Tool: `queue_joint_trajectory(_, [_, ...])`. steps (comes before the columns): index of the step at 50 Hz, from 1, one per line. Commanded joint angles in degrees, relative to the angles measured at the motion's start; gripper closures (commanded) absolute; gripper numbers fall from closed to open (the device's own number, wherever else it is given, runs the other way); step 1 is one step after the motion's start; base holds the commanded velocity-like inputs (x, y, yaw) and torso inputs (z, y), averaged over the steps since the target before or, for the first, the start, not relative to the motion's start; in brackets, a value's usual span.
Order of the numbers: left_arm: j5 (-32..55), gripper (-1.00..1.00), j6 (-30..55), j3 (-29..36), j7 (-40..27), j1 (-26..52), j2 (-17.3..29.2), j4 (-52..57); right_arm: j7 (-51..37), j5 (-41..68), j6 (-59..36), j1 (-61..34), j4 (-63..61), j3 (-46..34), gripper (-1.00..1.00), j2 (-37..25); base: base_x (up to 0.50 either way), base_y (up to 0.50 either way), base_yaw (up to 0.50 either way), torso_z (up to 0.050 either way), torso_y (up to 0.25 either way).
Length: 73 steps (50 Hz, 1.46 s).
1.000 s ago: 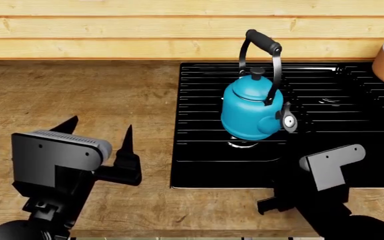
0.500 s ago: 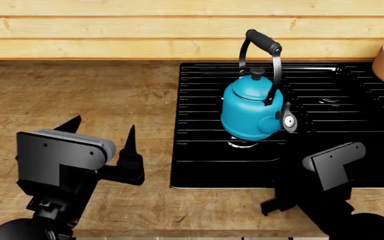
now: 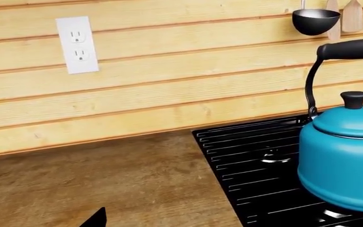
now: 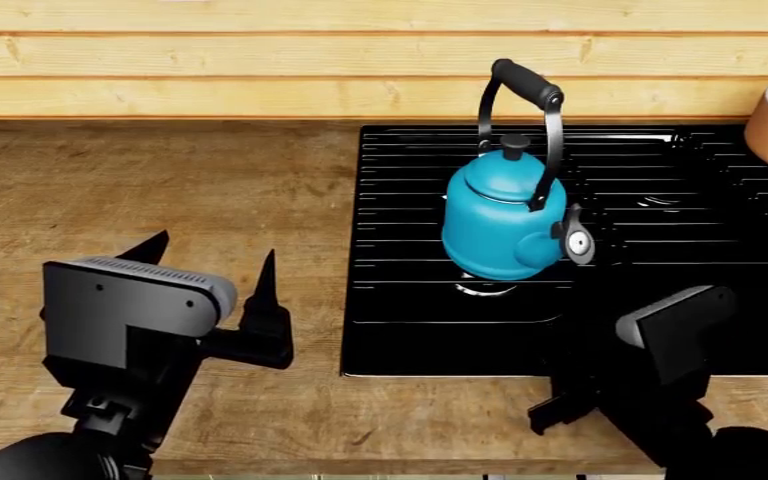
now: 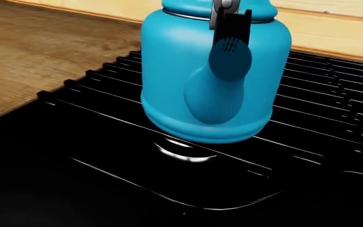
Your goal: Pick the kettle from the counter and place it on a stove burner. Then turn the burner on.
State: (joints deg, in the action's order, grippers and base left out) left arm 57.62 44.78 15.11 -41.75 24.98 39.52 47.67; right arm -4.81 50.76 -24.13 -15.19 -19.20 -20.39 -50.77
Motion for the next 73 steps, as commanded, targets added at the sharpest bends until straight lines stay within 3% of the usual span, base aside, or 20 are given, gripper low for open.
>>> queue_joint_trajectory(1, [-0.39, -1.00, -0.42, 0.33, 0.26, -0.16, -0.02, -0.28, 9.66, -1.78, -8.94, 5.03, 3.49, -11.22, 1.00, 2.38, 0.00, 0.00, 0.01, 0.000, 0.000])
queue_joint_trajectory(11, [-0.59, -1.00, -1.10, 0.07, 0.32, -0.95, 0.39, -0.11, 8.19, -1.84, -9.60, 4.73, 2.90, -10.82, 1.00, 1.83, 0.00, 0.00, 0.01, 0.000, 0.000])
queue_joint_trajectory(12, [-0.41, -1.00, -1.05, -0.01, 0.24, -0.82, 0.42, -0.12, 7.96, -1.76, -9.47, 4.76, 2.68, -10.57, -1.00, 1.69, 0.00, 0.00, 0.01, 0.000, 0.000])
queue_joint_trajectory(36, [-0.76, -1.00, -2.51, -0.15, 0.96, -1.39, 0.52, -0.72, -4.37, 4.59, 2.08, 21.31, -19.53, 3.58, -1.00, -14.06, 0.00, 0.00, 0.00, 0.000, 0.000])
queue_joint_trajectory(45, [-0.70, -1.00, -2.87, -0.24, 0.98, -1.48, 0.59, -0.63, -10.55, 6.36, 12.54, 35.14, -27.08, 14.69, -1.00, -23.40, 0.00, 0.00, 0.00, 0.000, 0.000])
queue_joint_trajectory(49, [-0.83, -1.00, -3.24, -0.46, 0.97, -2.05, 0.87, -0.47, -13.26, 5.97, 17.06, 45.07, -30.04, 23.31, -1.00, -26.92, 0.00, 0.00, 0.00, 0.000, 0.000])
queue_joint_trajectory(53, [-1.16, -1.00, -3.66, -0.46, 1.11, -2.48, 0.89, -0.43, -11.74, 6.18, 14.37, 56.92, -34.31, 40.49, -1.00, -23.67, 0.00, 0.00, 0.00, 0.000, 0.000])
queue_joint_trajectory(56, [-1.57, -1.00, -4.07, -0.37, 1.39, -2.81, 0.85, -0.59, -9.56, 6.69, 11.11, 59.40, -36.44, 47.40, -1.00, -19.93, 0.00, 0.00, 0.00, 0.000, 0.000])
queue_joint_trajectory(73, [-1.82, -1.00, -5.06, -0.83, 1.47, -3.84, 1.43, -0.40, 2.99, 10.18, 1.86, 60.17, -40.79, 70.16, -1.00, -4.72, 0.00, 0.00, 0.00, 0.000, 0.000])
